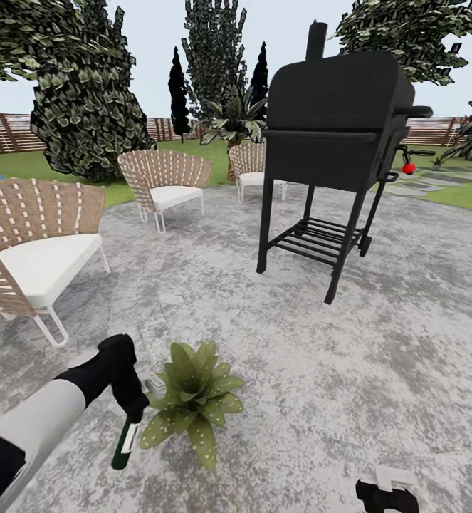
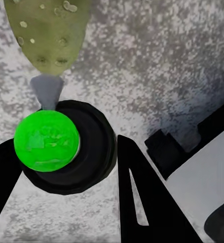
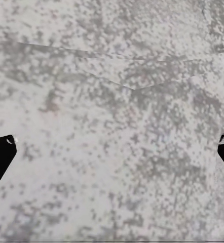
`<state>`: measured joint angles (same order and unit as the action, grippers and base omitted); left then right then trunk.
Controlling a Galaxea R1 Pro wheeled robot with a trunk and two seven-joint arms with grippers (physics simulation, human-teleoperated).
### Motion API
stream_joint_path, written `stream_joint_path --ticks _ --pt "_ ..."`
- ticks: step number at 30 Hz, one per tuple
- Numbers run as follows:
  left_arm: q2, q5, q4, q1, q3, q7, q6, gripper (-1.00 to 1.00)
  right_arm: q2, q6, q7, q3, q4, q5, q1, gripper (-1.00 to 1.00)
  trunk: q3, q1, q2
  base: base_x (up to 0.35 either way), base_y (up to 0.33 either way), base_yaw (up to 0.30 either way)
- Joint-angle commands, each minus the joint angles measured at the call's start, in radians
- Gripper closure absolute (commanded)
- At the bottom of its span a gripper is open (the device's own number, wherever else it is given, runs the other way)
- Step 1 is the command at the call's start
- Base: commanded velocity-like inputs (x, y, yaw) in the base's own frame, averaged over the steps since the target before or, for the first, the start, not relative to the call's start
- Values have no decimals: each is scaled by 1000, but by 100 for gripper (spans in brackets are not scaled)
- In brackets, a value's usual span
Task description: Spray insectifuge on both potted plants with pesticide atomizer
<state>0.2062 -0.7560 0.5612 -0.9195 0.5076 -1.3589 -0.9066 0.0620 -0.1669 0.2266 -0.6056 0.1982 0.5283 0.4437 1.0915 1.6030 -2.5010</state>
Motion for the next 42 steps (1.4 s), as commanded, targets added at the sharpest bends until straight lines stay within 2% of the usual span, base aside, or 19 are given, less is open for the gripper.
stream_joint_path --ticks 1,13,23,32,33,35,36,39,42 --pt "1 -6 2 -1 4 -11 -10 100 0 -5 3 -8 -2 8 1 -100 1 0 0 -56 152 0" --pt "-2 -6 2 -1 5 -12 -13 100 -1 -3 4 -12 2 2 1 -100 1 0 0 -132 279 -261" --pt "-4 -6 3 -1 5 -12 -15 100 -1 -3 4 -13 3 2 1 -100 1 0 0 -97 302 -146" --pt "-8 -8 5 1 5 -3 -17 100 -1 -3 4 -12 3 2 1 -100 1 0 0 117 273 -266" --pt "-6 -15 6 4 6 6 -16 100 -1 -3 4 -12 3 2 1 -100 1 0 0 61 59 -267" --pt "-1 -93 5 13 3 44 -15 100 -1 -3 4 -11 3 2 1 -100 1 0 0 18 17 -224" --pt "1 -117 5 15 0 49 -15 100 -1 -3 4 -11 3 2 1 -100 1 0 0 5 5 -93" --pt "6 -137 4 18 -6 47 -7 100 -1 -3 4 -11 3 3 1 -100 1 0 0 2 2 -35" --pt "-3 -134 3 18 -10 45 -8 100 -1 -3 4 -11 3 3 1 -100 1 0 0 0 0 -4"
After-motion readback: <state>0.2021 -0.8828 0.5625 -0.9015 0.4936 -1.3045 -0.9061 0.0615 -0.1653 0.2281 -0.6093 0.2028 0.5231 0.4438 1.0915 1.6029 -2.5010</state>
